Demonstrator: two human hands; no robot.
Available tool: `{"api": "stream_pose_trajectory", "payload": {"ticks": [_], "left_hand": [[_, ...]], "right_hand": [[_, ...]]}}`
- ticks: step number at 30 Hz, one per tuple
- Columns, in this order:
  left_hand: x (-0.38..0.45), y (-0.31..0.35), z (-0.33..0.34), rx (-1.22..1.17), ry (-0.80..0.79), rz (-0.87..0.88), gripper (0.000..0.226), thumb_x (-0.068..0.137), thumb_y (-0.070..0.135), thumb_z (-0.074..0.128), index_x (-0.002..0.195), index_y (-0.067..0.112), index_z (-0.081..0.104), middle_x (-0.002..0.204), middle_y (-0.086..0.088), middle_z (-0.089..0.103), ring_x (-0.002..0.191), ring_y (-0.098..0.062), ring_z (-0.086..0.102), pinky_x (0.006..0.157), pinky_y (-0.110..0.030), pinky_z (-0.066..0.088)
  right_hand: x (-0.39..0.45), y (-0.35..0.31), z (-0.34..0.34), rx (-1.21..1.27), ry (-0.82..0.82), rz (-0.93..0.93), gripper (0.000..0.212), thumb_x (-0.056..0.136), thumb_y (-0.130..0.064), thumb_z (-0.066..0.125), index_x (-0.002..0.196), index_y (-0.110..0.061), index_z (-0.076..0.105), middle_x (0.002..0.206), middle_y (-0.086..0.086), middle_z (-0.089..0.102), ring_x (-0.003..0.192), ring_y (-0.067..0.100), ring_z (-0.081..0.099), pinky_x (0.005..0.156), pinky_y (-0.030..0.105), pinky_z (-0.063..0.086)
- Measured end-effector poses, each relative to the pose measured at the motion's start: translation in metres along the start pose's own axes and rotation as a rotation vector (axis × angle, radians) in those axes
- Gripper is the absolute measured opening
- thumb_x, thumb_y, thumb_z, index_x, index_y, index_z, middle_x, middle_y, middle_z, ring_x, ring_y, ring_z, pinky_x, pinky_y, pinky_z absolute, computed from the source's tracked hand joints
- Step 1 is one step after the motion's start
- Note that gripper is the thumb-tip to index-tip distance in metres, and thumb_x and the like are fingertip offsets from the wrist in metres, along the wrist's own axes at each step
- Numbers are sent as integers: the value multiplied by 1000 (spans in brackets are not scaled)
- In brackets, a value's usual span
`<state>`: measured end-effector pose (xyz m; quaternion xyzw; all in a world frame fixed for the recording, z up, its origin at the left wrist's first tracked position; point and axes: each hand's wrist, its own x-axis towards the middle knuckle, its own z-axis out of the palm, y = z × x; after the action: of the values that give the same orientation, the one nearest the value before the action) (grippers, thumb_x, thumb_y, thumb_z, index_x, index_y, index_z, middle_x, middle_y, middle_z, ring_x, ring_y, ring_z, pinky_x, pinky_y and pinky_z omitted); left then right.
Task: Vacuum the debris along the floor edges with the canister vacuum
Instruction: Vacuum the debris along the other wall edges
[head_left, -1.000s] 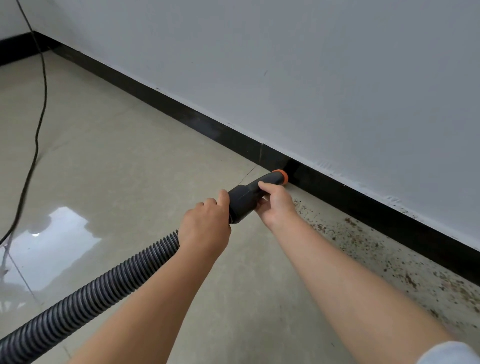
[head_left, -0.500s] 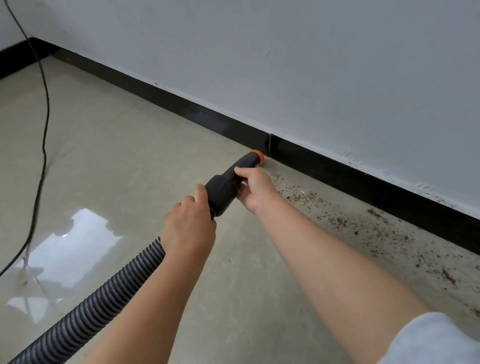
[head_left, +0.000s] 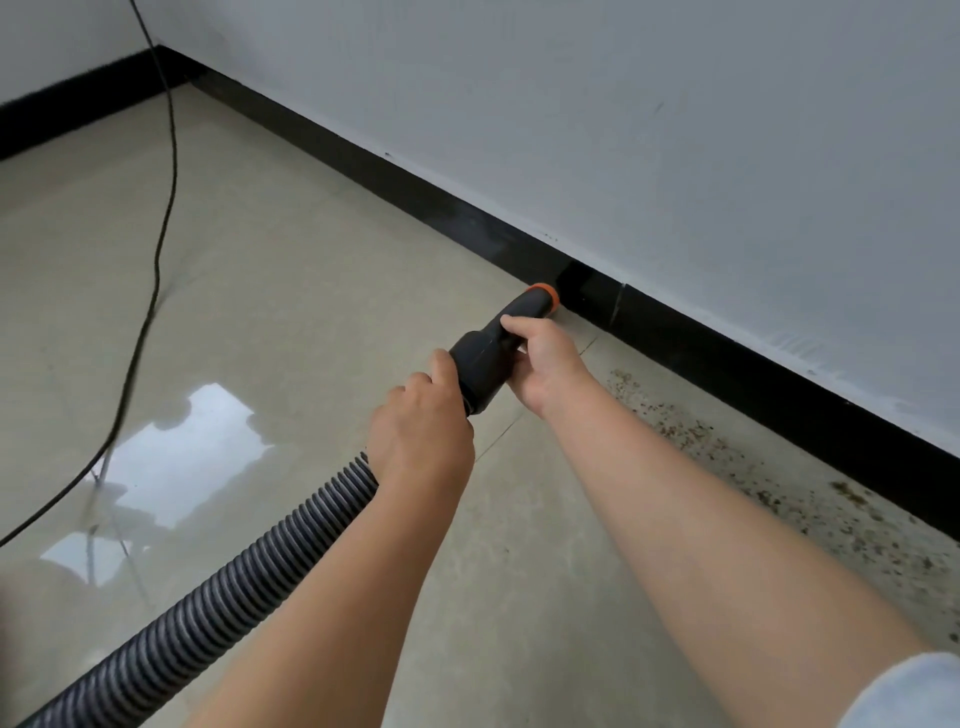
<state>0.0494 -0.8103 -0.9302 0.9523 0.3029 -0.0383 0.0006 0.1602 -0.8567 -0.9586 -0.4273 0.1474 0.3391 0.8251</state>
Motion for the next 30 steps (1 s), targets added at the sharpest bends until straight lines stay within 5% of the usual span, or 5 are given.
{"api": "stream_pose_trajectory", "payload": {"ticks": [8,15,19,23,30], "left_hand": [[-7,-25,-3,-27,-14,-76,40,91,22,49,124,13,28,93,-3,50,77,-20,42,62,-29,34],[-3,-31,3,-40,-12,-104,43,92,22,49,128,10,29,104,-7,54,80,-20,39,64,-30,33],[19,-16,6,-49,-16,-65,41,92,25,52,123,9,31,109,-9,55,93,-25,53,67,-31,34],[27,-5,12,-72,1,-86,37,92,24,53,120,10,32,107,-7,55,86,-22,49,65,-30,34],[26,-13,19,-43,8,-114,50,93,30,52,131,8,27,113,-8,53,100,-24,54,68,-29,36]], "right_hand": [[2,22,15,-80,-111,50,45,93,0,48,137,-3,36,104,12,56,85,21,57,79,36,49],[12,28,28,-108,-78,61,44,91,2,48,134,0,38,108,17,55,89,27,57,80,38,49],[25,12,29,-80,-49,33,28,92,0,47,120,-3,45,94,12,56,81,23,57,83,39,47],[30,2,25,-113,-88,1,17,94,0,45,110,-6,45,86,7,54,77,19,55,77,34,48],[28,7,32,-151,-215,-1,35,96,0,41,130,-9,42,87,5,54,77,17,54,71,30,48]]}}
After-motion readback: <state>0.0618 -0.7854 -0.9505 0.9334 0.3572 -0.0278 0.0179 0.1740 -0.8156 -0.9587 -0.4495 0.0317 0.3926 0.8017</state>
